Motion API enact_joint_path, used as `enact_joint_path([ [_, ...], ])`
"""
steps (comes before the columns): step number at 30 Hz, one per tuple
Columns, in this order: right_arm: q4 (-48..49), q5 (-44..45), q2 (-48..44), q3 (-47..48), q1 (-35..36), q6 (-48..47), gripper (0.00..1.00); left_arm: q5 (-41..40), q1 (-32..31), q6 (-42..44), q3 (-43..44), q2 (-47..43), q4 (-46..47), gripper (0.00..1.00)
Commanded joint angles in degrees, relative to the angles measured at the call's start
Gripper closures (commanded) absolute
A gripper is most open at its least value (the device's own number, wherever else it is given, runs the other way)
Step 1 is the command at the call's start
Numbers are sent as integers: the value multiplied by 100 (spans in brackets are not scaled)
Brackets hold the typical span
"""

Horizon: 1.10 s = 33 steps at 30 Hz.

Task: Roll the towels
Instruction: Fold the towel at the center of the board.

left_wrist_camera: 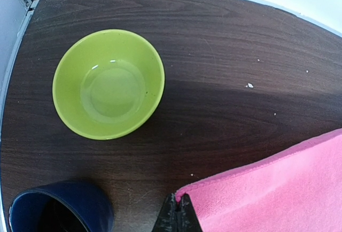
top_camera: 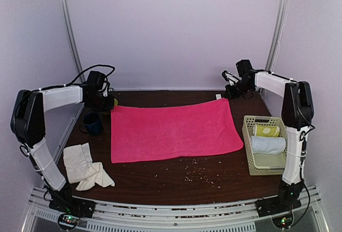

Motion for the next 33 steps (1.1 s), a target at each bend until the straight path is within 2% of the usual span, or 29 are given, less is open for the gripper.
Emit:
enact_joint_path([
  [1,227,-130,-41,-42,-33,58,100,17,34,126,-31,-246,421,100],
  [3,289,-129,9,63,-33,42,100,148,32,380,260,-180,409,100],
  [6,85,-93,256,498,-33,-13,100,8,36,668,996,300,-175,100],
  [8,4,-70,344,627,-33,-31,100,-19,35,719,1153,457,-331,100],
  [13,374,-42,224,209,-44,54,100,74,32,568,615,342,11,100],
  [19,336,-93,79,14,-56,1,100,73,31,496,171,137,192,100],
  [33,714,-206,-1372,-1848,-89,-266,100,360,35,709,-620,-559,-96,100],
])
